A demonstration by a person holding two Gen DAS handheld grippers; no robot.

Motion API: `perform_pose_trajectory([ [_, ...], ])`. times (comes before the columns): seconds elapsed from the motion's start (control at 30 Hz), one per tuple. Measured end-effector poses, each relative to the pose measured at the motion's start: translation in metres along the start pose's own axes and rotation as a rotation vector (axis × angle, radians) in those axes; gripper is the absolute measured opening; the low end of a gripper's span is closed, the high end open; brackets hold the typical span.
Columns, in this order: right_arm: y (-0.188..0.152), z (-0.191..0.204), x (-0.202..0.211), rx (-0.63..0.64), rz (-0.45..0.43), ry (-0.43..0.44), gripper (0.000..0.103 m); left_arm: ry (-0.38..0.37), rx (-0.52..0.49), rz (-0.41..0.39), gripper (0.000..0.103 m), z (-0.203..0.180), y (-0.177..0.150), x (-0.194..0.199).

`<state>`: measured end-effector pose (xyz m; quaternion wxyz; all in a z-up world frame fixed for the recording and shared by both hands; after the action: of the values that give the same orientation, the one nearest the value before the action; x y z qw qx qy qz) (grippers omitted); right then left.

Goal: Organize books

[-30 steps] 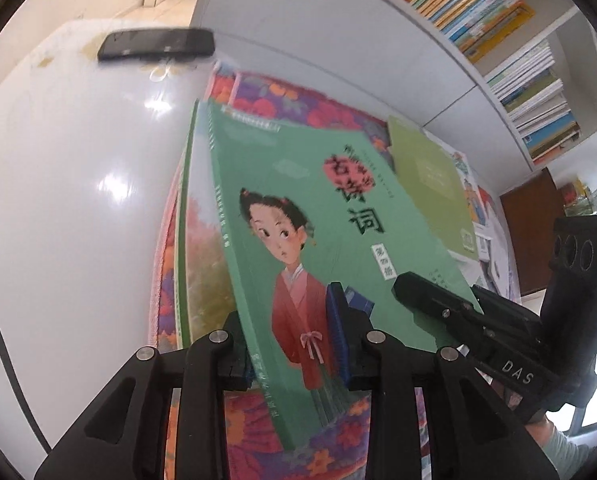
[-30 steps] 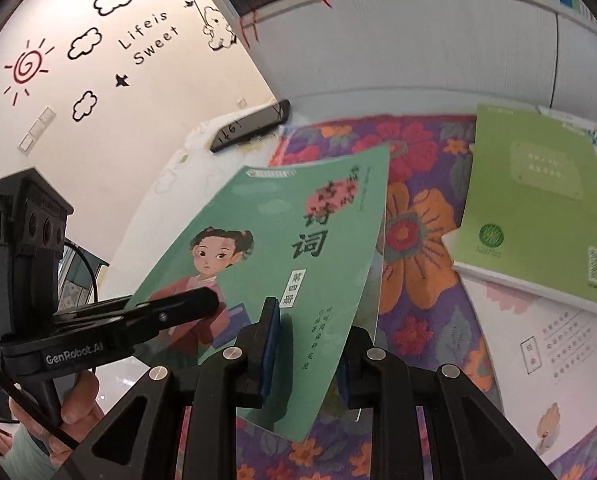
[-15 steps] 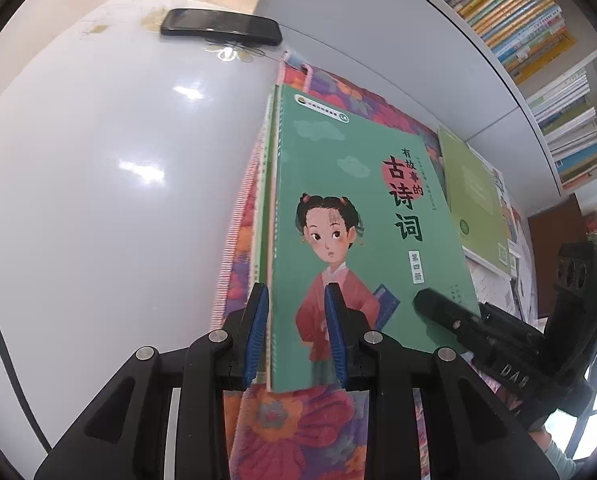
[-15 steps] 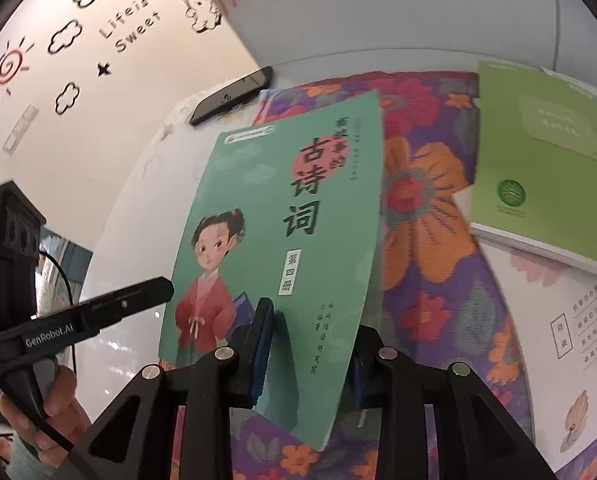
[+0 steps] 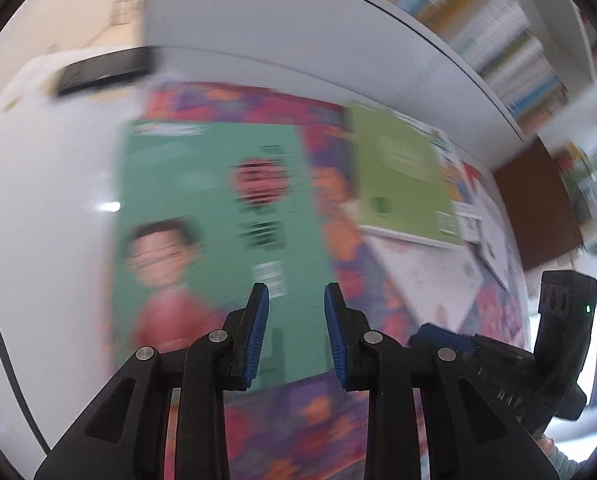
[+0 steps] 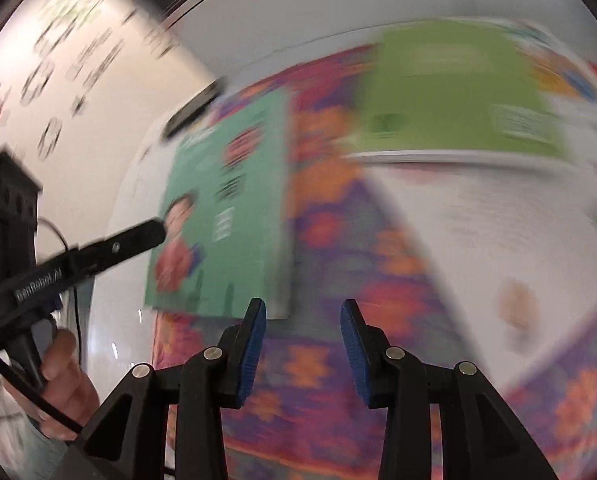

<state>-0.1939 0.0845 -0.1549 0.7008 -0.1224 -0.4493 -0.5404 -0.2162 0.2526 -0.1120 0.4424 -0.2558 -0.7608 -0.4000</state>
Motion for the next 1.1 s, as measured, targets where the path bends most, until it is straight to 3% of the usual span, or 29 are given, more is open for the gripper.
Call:
perform_pose_trajectory([
  [0.07,0.01,-0.036,0.031,-0.115,-0.112,-0.025,0.038,-0.011,-0.072,0.007,0.027,-0.034,0.015,-0.014],
  [0.17,0.032,-0.076,0.059,-0.197,-0.209,-0.081,0.038,-0.015,-0.129,0.025,0.027,-0.066,0.038,-0.041],
  [0.23,0.052,-0.099,0.073,-0.23,-0.26,-0.118,0.038,0.005,-0.107,0.016,0.027,-0.072,0.056,-0.056],
  [0.33,0.072,-0.115,0.083,-0.242,-0.312,-0.103,0.038,0.036,-0.051,0.019,0.027,-0.068,0.072,-0.077],
  [0.4,0.085,-0.123,0.08,-0.239,-0.315,-0.1,0.033,0.025,-0.014,0.056,0.027,-0.065,0.077,-0.094],
  [0.63,0.118,-0.139,0.042,-0.246,-0.264,-0.072,0.033,-0.016,0.002,0.13,0.027,-0.073,0.078,-0.126],
  [0.77,0.12,-0.128,0.037,-0.21,-0.237,-0.042,0.036,0.032,-0.049,0.096,0.03,-0.078,0.079,-0.123],
  [0.97,0.095,-0.116,0.057,-0.203,-0.216,0.065,0.036,0.006,-0.099,0.128,0.031,-0.081,0.05,-0.107],
  [1.1,0.049,-0.108,0.07,-0.166,-0.173,0.047,0.038,0.002,-0.139,0.16,0.031,-0.085,0.005,-0.093],
])
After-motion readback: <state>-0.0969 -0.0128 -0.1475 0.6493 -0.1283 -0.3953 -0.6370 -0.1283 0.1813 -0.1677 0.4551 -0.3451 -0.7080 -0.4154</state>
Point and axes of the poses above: each gripper's, at about its wrist camera, not at the fingertips, and x roughly against the way its jaws point, z to its left, y to its top, the point moved 8 cm from there along -x, roughly the way its jaws point, and after that the axes turned 9 degrees about y, right-handed, at the moved point
